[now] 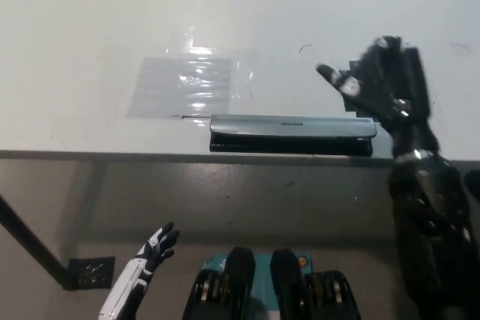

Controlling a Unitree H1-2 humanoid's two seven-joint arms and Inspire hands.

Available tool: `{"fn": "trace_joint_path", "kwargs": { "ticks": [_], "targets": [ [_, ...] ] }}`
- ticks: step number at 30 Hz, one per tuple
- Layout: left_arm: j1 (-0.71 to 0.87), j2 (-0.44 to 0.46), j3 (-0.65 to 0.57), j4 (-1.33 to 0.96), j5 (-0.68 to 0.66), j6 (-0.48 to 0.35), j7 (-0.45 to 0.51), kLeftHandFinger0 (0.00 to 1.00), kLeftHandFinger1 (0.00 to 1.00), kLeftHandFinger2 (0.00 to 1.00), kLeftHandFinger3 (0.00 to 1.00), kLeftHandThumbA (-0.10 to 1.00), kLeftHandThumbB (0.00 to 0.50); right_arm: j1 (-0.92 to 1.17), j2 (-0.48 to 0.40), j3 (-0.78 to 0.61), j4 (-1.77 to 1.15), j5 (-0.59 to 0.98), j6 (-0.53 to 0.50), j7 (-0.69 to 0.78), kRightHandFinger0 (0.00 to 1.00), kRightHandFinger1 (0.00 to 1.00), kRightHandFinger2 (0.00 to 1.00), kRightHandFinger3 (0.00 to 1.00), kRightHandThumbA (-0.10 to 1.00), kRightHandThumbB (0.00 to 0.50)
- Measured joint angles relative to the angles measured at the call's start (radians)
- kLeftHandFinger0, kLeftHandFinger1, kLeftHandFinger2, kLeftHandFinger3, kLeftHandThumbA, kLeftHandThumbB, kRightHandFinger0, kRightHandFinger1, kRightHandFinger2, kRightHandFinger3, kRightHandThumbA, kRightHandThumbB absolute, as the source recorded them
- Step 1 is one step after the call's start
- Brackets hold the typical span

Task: The paper pin puncher is placed at the center of the table and close to the robot and the robot uses its right fist to press on the paper pin puncher

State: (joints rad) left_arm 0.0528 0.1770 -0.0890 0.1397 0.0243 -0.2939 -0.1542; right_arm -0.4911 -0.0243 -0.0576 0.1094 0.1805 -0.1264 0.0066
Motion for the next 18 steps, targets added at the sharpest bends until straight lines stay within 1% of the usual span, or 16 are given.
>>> {"fn": "trace_joint_path", "kwargs": {
  "ticks": [2, 3, 4, 5, 6, 7, 8, 9, 10, 11, 12, 13, 14, 15, 16, 18],
  "targets": [
    [-0.001, 0.0, 0.0, 0.0, 0.0, 0.001, 0.0, 1.0, 1.0, 1.0, 1.0, 1.0, 0.295, 0.068, -0.018, -0.001, -0.075, 0.0, 0.015, 0.0, 0.0, 0.0, 0.0, 0.0, 1.0, 0.14],
    [-0.002, 0.0, 0.0, 0.0, 0.0, 0.001, 0.0, 1.0, 1.0, 1.0, 1.0, 1.0, 0.301, 0.108, -0.026, -0.001, -0.116, 0.0, 0.021, 0.0, 0.0, 0.0, 0.0, 0.0, 1.0, 0.14],
    [-0.003, 0.0, 0.0, 0.0, 0.0, 0.001, 0.0, 1.0, 1.0, 1.0, 1.0, 1.0, 0.307, 0.145, -0.032, 0.0, -0.151, 0.001, 0.024, 0.0, 0.07, 0.08, 0.1, 0.12, 1.0, 0.129],
    [-0.004, 0.0, 0.0, 0.0, 0.0, 0.001, 0.0, 1.0, 1.0, 1.0, 1.0, 1.0, 0.307, 0.167, -0.036, 0.0, -0.172, 0.001, 0.026, 0.0, 0.08, 0.07, 0.06, 0.12, 1.0, 0.125],
    [-0.006, 0.0, 0.0, 0.0, 0.0, 0.002, 0.0, 1.0, 1.0, 1.0, 1.0, 1.0, 0.298, 0.232, -0.045, 0.0, -0.226, 0.004, 0.029, 0.001, 0.24, 0.23, 0.24, 0.33, 1.0, 0.123],
    [-0.01, 0.0, 0.001, 0.0, 0.0, 0.002, 0.0, 1.0, 1.0, 1.0, 1.0, 1.0, 0.289, 0.285, -0.05, 0.001, -0.267, 0.007, 0.029, 0.002, 0.54, 0.55, 0.65, 0.69, 1.0, 0.177],
    [-0.014, 0.0, 0.001, 0.0, 0.0, 0.002, 0.0, 1.0, 1.0, 1.0, 1.0, 1.0, 0.28, 0.332, -0.054, 0.002, -0.302, 0.01, 0.028, 0.004, 0.72, 0.74, 0.89, 0.89, 1.0, 0.215],
    [-0.017, 0.0, 0.001, -0.001, 0.0, 0.003, 0.0, 1.0, 1.0, 1.0, 1.0, 1.0, 0.279, 0.367, -0.057, 0.003, -0.327, 0.013, 0.028, 0.005, 0.81, 0.83, 1.0, 0.98, 1.0, 0.222],
    [-0.028, 0.0, 0.003, -0.001, 0.0, 0.003, 0.0, 1.0, 1.0, 1.0, 1.0, 1.0, 0.278, 0.448, -0.064, 0.008, -0.383, 0.016, 0.026, 0.009, 1.0, 1.0, 1.0, 1.0, 1.0, 0.281],
    [-0.033, 0.0, 0.005, -0.002, 0.0, 0.003, 0.0, 1.0, 1.0, 1.0, 1.0, 1.0, 0.271, 0.477, -0.067, 0.011, -0.401, 0.017, 0.024, 0.011, 1.0, 1.0, 1.0, 1.0, 1.0, 0.304],
    [-0.037, 0.0, 0.007, -0.003, -0.001, 0.003, 0.0, 1.0, 1.0, 1.0, 1.0, 1.0, 0.28, 0.506, -0.071, 0.015, -0.419, 0.016, 0.023, 0.015, 1.0, 1.0, 1.0, 1.0, 1.0, 0.344],
    [-0.052, 0.001, 0.013, -0.009, -0.001, 0.003, 0.0, 1.0, 1.0, 1.0, 1.0, 1.0, 0.289, 0.593, -0.085, 0.032, -0.464, 0.016, 0.013, 0.029, 1.0, 1.0, 1.0, 1.0, 1.0, 0.32],
    [-0.066, 0.003, 0.02, -0.013, -0.002, 0.003, 0.0, 1.0, 1.0, 1.0, 1.0, 1.0, 0.29, 0.654, -0.097, 0.05, -0.475, 0.015, 0.003, 0.043, 1.0, 1.0, 1.0, 1.0, 1.0, 0.31],
    [-0.074, 0.004, 0.024, -0.018, -0.004, 0.002, 0.0, 1.0, 1.0, 1.0, 1.0, 1.0, 0.282, 0.689, -0.106, 0.067, -0.467, 0.012, -0.007, 0.054, 1.0, 1.0, 1.0, 1.0, 1.0, 0.323],
    [-0.081, 0.006, 0.027, -0.021, -0.005, 0.002, 0.0, 1.0, 1.0, 1.0, 1.0, 1.0, 0.295, 0.709, -0.112, 0.079, -0.458, 0.009, -0.015, 0.064, 1.0, 1.0, 1.0, 1.0, 1.0, 0.298],
    [-0.09, 0.006, 0.031, -0.03, -0.005, 0.003, 0.0, 1.0, 1.0, 1.0, 1.0, 1.0, 0.286, 0.725, -0.114, 0.101, -0.415, -0.006, -0.03, 0.075, 1.0, 1.0, 1.0, 1.0, 1.0, 0.316]
  ]
}}
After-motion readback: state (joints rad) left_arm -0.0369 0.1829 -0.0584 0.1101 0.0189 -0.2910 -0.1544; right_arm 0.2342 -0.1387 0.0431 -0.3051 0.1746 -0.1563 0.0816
